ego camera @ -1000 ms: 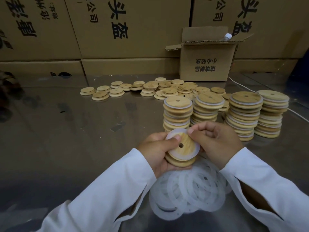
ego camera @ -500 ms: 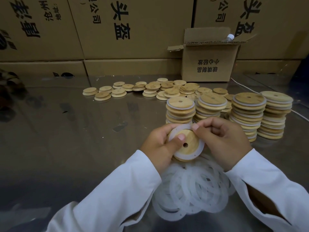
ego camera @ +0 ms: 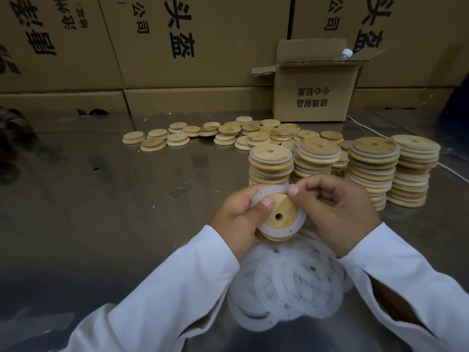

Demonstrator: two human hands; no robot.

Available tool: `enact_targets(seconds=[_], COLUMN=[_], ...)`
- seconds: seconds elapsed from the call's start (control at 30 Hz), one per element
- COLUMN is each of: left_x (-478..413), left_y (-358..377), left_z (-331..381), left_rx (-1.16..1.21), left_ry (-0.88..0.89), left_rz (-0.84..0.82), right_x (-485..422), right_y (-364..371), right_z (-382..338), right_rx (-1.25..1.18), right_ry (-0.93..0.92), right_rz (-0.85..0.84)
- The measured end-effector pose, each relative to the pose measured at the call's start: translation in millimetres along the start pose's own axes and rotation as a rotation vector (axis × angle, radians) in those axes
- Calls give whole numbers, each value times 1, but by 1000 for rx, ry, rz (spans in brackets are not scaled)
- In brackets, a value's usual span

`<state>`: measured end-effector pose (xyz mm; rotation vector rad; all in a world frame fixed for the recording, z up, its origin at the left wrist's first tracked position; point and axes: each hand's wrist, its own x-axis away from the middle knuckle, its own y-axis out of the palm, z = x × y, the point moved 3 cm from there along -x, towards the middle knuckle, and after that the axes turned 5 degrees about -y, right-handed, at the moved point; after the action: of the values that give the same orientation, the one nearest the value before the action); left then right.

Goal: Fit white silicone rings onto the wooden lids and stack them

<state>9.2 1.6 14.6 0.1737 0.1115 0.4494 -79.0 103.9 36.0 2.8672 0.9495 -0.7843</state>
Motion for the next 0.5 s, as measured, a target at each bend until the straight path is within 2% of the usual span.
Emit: enact_targets(seconds=[0.5], left_x=[-1], left_y=[-4], left_z=[4], left_rx=[27], left_ry=[52], left_rz=[105], right_x=[-3], right_y=[-2], right_z=[-2], right_rx=[-9], right_ry=[34], right_rz=[-19])
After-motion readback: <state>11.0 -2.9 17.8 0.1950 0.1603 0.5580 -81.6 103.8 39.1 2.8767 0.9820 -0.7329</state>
